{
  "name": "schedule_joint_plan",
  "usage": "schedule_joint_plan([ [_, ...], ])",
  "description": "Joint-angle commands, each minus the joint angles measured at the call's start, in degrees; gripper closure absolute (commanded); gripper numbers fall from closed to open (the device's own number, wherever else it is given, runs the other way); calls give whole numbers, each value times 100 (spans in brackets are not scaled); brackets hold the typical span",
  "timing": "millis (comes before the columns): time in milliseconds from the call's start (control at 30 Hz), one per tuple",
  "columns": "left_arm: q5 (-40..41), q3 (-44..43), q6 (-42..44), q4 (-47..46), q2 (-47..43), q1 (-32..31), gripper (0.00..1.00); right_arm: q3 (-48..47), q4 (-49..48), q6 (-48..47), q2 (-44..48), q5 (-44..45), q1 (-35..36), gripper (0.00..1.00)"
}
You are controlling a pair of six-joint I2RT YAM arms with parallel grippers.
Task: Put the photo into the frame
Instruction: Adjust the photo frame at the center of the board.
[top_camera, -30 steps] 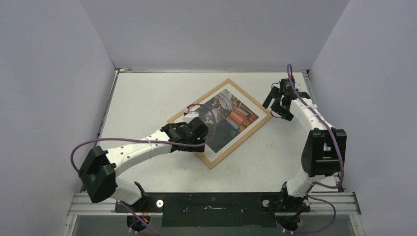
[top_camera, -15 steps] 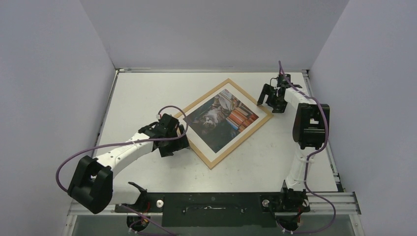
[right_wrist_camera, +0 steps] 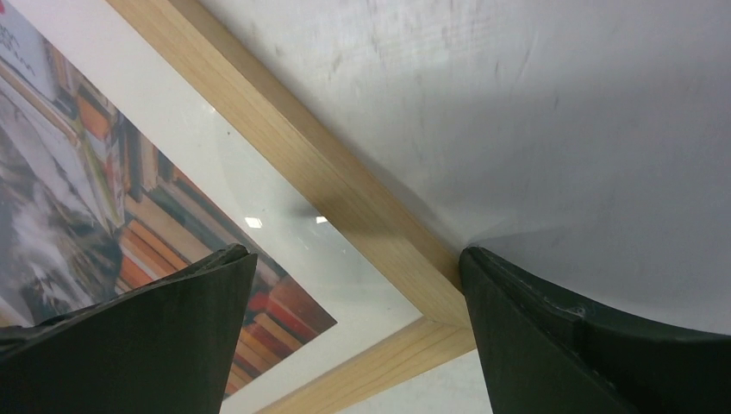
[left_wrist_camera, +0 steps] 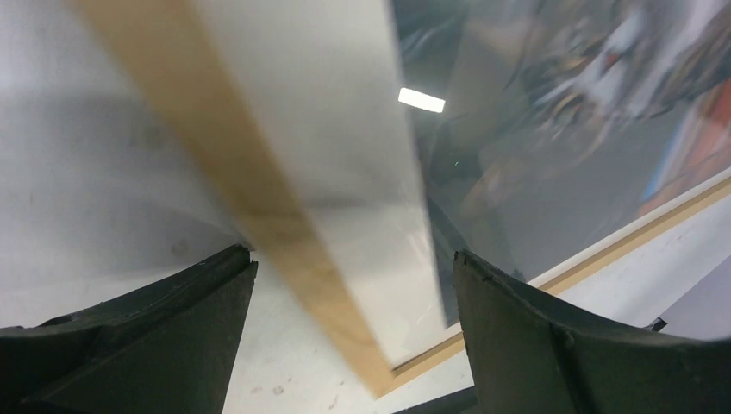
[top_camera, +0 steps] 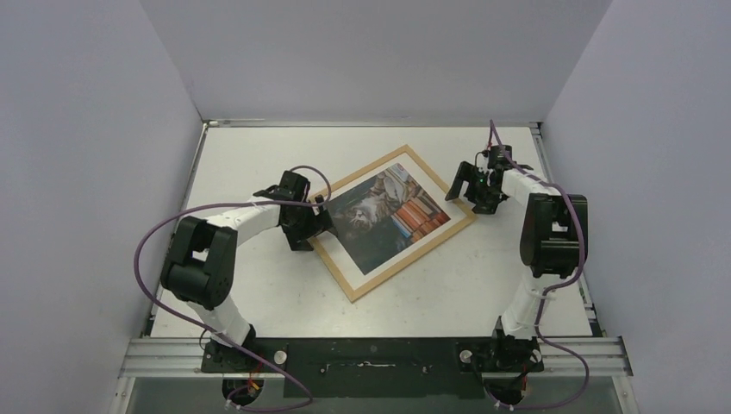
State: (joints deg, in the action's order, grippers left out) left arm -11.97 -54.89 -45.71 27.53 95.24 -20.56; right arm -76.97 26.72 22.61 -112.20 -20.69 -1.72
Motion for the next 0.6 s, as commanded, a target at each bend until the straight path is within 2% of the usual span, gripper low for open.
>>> schedule_joint_plan([
  [0, -287, -877, 570, -136, 520, 206, 17, 902, 235, 337, 1083, -216, 135, 8],
  [167, -451, -1663, 993, 22, 1280, 454, 17, 2302, -101, 879, 2325, -278, 651, 8],
  [300, -576, -2319, 1348, 68, 1829, 525, 18, 3067, -420, 1555, 3129, -132, 1563, 8],
  [433, -772, -2995, 1609, -72, 2399, 535, 18, 3482, -883, 2185, 3661, 300, 2797, 8],
  [567, -555, -3491, 1352, -217, 2852, 543, 18, 3561, -1324, 2602, 3767, 612, 3572, 8],
])
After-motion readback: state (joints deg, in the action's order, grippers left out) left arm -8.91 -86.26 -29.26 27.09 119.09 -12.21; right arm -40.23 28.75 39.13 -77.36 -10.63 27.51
